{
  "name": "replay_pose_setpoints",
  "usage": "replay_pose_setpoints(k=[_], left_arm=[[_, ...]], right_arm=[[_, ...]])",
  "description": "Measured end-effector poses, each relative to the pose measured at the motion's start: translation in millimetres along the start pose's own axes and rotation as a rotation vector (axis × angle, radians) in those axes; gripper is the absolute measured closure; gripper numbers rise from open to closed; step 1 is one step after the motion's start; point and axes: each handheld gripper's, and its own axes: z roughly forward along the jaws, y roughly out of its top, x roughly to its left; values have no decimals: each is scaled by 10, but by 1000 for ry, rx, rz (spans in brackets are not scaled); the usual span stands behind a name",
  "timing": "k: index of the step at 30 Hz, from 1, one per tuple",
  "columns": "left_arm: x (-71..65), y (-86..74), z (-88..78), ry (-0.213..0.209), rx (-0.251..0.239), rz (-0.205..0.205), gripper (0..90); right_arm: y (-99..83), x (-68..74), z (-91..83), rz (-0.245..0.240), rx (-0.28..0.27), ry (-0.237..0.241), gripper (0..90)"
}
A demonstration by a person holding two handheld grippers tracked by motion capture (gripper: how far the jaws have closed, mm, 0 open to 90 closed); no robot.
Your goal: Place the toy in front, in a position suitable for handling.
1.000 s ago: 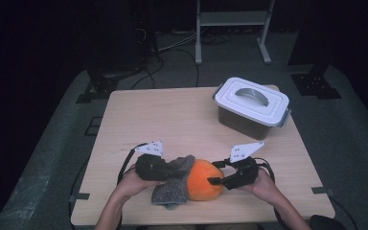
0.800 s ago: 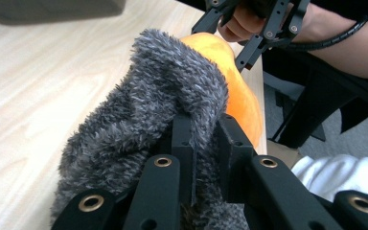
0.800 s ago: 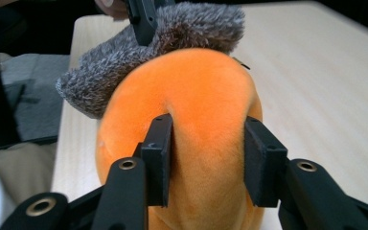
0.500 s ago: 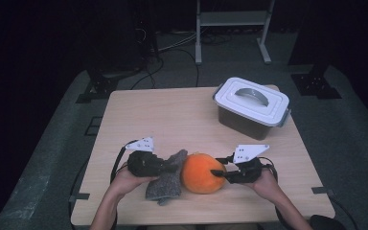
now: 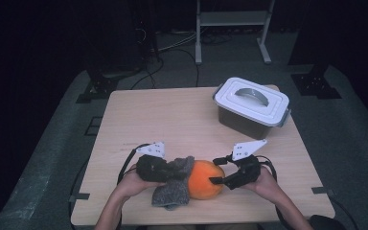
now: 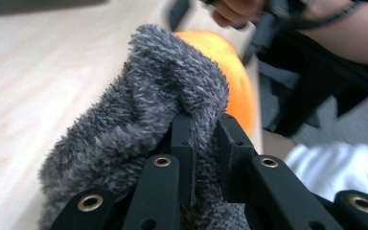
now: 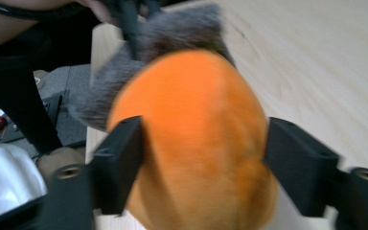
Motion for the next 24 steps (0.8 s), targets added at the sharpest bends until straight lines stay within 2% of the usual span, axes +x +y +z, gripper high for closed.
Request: replay_pose_setpoints(k=[2,3,4,6,8,9,10,11,14,16,18,20,22,24], left_arm=[[-25,14,19,-6,14,21,794],[-36,25,24,3,10,23,794],[-41,39,17,12,4,28,794],[-58,78,-19,31,-32,33,795],[-85,131,-71,39,-91,41,795],[-102,157,-86,44,-103,45,794],[-118,174,-83,54,-90,52,794],[-125,177,-68,75,-57,58,794],[-76,113,-58,80,-24,37,795],[-21,60,-90,89,-15,7,795],[24,2,-117,102,3,-4,794],[35,-21,-127,101,6,-10,794],[32,-15,-124,95,6,-8,794],[21,6,-109,91,-3,-3,795]], right_arm=[[-42,-36,47,39,38,33,253],[-62,-38,81,56,46,46,279],[-72,-17,99,52,46,40,349],[-48,71,90,-44,24,-11,448],[-6,173,85,-119,-16,-65,475],[11,225,106,-163,-25,-86,478],[23,271,142,-221,-20,-112,479],[35,304,178,-257,-5,-125,480],[55,307,194,-290,21,-131,495],[41,270,159,-286,23,-132,501],[23,232,131,-268,24,-132,494],[14,192,114,-237,22,-109,431],[12,144,102,-182,20,-74,344],[1,100,97,-128,25,-55,340]])
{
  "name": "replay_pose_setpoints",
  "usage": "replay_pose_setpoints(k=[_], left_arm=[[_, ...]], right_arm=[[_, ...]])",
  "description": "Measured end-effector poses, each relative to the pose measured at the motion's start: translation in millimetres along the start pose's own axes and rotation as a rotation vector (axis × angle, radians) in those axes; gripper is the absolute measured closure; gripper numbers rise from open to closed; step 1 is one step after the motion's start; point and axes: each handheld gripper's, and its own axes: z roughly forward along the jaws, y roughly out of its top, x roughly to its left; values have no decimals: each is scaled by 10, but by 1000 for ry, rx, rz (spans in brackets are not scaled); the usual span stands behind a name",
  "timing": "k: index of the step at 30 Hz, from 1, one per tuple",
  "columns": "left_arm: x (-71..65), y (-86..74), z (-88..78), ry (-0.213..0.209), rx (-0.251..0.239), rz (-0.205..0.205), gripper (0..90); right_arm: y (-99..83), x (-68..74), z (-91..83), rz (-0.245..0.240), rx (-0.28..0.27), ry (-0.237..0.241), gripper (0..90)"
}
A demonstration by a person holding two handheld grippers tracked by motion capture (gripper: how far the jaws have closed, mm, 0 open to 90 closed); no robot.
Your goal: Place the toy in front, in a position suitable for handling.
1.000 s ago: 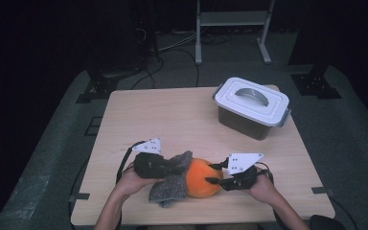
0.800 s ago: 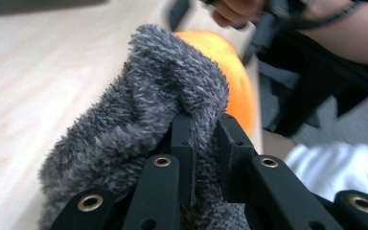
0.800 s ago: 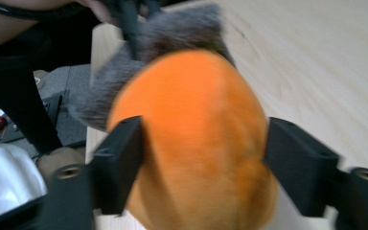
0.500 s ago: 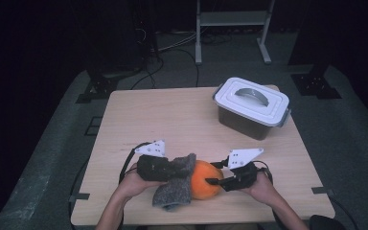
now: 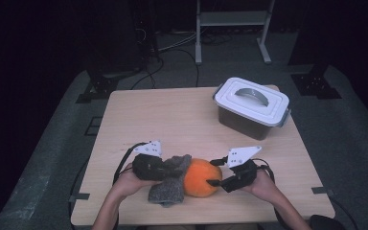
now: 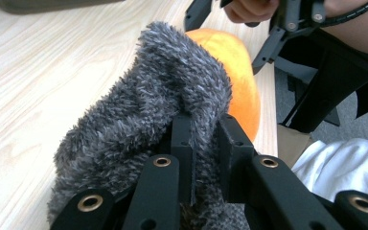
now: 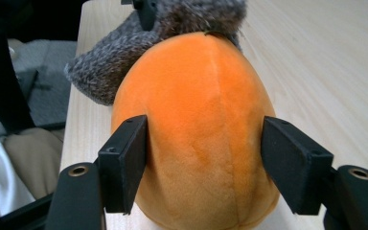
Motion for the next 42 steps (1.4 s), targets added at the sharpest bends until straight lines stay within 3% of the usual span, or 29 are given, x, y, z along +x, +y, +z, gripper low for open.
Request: replay_pose_setpoints(k=[2,5,8,12,15,16,17,19,22,25,29,32,35,37,42], left_arm=[[-40,45,14,-5,-8,19,795],[-149,148,45,-21,-28,66,794],[-215,198,60,17,5,108,795],[-132,122,31,28,9,75,795],[-83,78,2,14,-1,54,795],[-85,81,-1,20,1,56,794],[-97,94,-5,25,3,60,794],[-134,139,-17,27,-10,67,795],[-242,243,7,3,-17,107,795],[-298,270,73,16,39,136,795],[-217,191,54,-2,43,100,795],[-185,154,36,-20,41,87,794],[-206,184,25,-12,36,93,795],[-251,232,28,-16,26,103,795],[-404,359,115,-41,4,146,795]], right_arm=[[-12,7,2,-1,-4,-5,411],[40,109,42,-75,-13,-34,448],[106,189,79,-131,4,-57,429],[40,58,39,-21,-3,-7,284],[-27,3,55,24,-6,13,273],[-25,9,68,23,-5,11,287],[-7,20,74,13,4,6,362],[34,62,40,-37,-4,-35,470],[124,148,24,-69,-38,-66,489],[157,212,73,-107,-18,-66,425],[77,90,45,-7,-23,-19,328],[46,58,51,28,-29,-4,359],[95,162,67,-53,-27,-51,466],[130,226,78,-105,-25,-68,479],[190,405,156,-201,-22,-50,477]])
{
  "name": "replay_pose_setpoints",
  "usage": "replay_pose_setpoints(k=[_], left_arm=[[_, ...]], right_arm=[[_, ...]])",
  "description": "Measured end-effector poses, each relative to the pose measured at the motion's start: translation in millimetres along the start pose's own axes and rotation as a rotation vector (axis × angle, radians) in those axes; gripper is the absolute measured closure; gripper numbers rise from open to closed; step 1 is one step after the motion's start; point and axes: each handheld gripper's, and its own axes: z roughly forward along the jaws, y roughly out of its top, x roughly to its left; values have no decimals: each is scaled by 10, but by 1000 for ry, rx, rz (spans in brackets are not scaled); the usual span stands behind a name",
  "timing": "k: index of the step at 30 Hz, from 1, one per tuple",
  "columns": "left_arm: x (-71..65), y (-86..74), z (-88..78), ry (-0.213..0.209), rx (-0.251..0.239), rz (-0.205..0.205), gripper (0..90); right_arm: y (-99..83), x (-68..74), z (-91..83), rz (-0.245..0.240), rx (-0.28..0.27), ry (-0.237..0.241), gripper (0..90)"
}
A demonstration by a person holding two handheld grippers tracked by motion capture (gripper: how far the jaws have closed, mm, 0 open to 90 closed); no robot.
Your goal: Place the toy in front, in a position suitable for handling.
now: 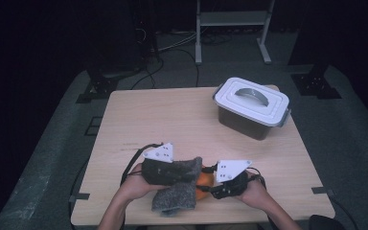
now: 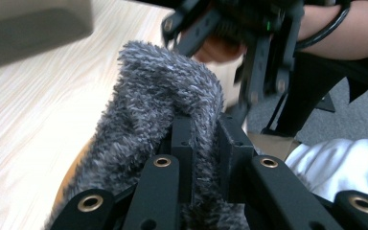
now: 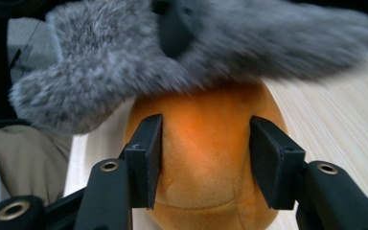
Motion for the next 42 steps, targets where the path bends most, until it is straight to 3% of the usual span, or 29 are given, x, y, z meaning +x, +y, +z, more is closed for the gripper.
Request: replay_pose_setpoints(k=[2,6,10,14,17,19,22,24,26,28,32,34,36,38,42], left_arm=[[7,-12,48,17,14,-5,795],[99,-84,-4,37,-18,-72,795],[162,-141,-109,75,-20,-92,795],[254,-250,-149,83,-26,-135,794],[322,-336,-96,59,-48,-181,795],[310,-329,-57,55,-44,-175,795],[263,-277,-2,46,-40,-154,794],[234,-253,41,41,-39,-143,794],[239,-254,45,43,-28,-133,794],[267,-284,5,36,-47,-149,793],[343,-368,-76,64,-51,-179,791],[373,-411,-63,36,-69,-199,792],[376,-419,-32,3,-82,-206,792],[366,-394,-44,-21,-80,-196,793],[325,-315,-111,-47,-99,-167,793]], right_arm=[[15,36,18,-24,3,2,493],[-26,6,-3,-27,6,-5,540],[-79,-89,-44,10,-3,12,548],[-199,-235,-111,87,-6,18,533],[-262,-326,-133,170,4,36,437],[-210,-309,-136,164,22,32,360],[-116,-242,-130,151,2,27,310],[-70,-187,-78,137,18,12,283],[-73,-146,-8,134,48,-11,326],[-105,-149,-7,108,52,-15,405],[-177,-264,-72,161,56,3,413],[-216,-300,-91,200,44,17,433],[-210,-293,-89,193,43,23,487],[-185,-263,-90,178,17,22,533],[-117,-235,-100,192,-86,38,567]])
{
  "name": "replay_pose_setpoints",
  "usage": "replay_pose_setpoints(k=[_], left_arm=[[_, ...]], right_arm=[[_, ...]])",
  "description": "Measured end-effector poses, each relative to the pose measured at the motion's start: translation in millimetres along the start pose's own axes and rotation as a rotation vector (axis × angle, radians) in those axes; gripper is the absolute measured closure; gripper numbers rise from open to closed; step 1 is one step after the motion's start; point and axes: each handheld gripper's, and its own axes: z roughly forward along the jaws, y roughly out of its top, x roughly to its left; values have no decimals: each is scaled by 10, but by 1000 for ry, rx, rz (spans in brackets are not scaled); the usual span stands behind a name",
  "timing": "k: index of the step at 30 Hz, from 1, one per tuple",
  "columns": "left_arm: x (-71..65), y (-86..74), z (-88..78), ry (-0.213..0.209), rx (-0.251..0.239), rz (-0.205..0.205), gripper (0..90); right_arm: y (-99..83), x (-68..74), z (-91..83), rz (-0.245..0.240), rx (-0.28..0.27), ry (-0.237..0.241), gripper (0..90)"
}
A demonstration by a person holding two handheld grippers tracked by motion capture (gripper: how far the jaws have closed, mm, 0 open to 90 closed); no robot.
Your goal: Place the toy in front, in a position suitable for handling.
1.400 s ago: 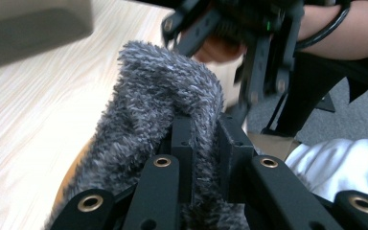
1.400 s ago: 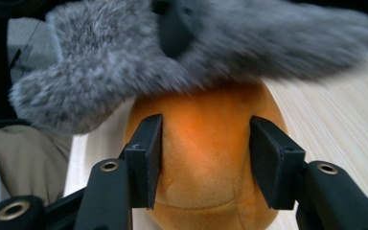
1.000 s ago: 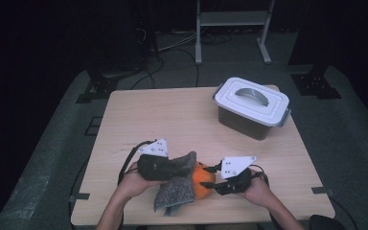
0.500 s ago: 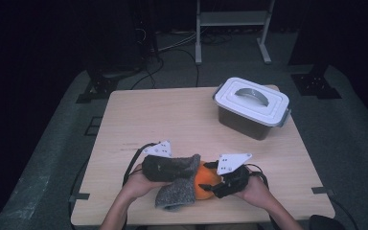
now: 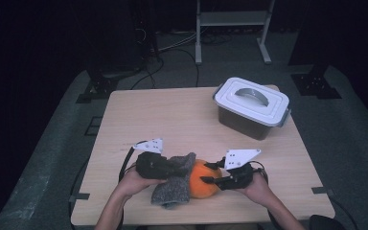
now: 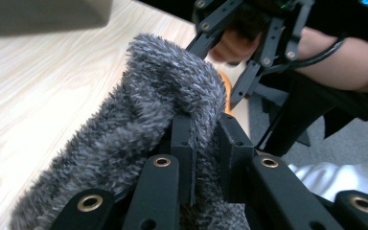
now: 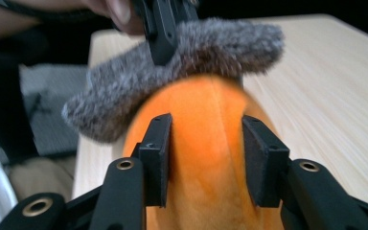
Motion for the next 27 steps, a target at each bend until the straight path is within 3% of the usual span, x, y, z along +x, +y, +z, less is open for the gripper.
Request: replay_pose_setpoints(k=[4,7,11,14,18,23,27], left_arm=[[-6,-10,45,24,37,13,793],[52,-60,28,46,39,-8,792],[123,-154,9,68,43,-42,791],[151,-194,62,63,41,-54,784],[131,-173,110,41,32,-51,785],[102,-147,126,42,38,-43,786],[110,-155,141,35,26,-53,788]], right_arm=[[-6,11,48,-30,23,7,567],[-53,-44,4,-45,53,-1,572],[-143,-127,-99,-43,88,0,566],[-198,-208,-176,-1,108,17,544],[-160,-232,-222,55,145,31,422],[19,-114,-146,19,167,3,257],[76,-53,7,-22,212,-23,233]])
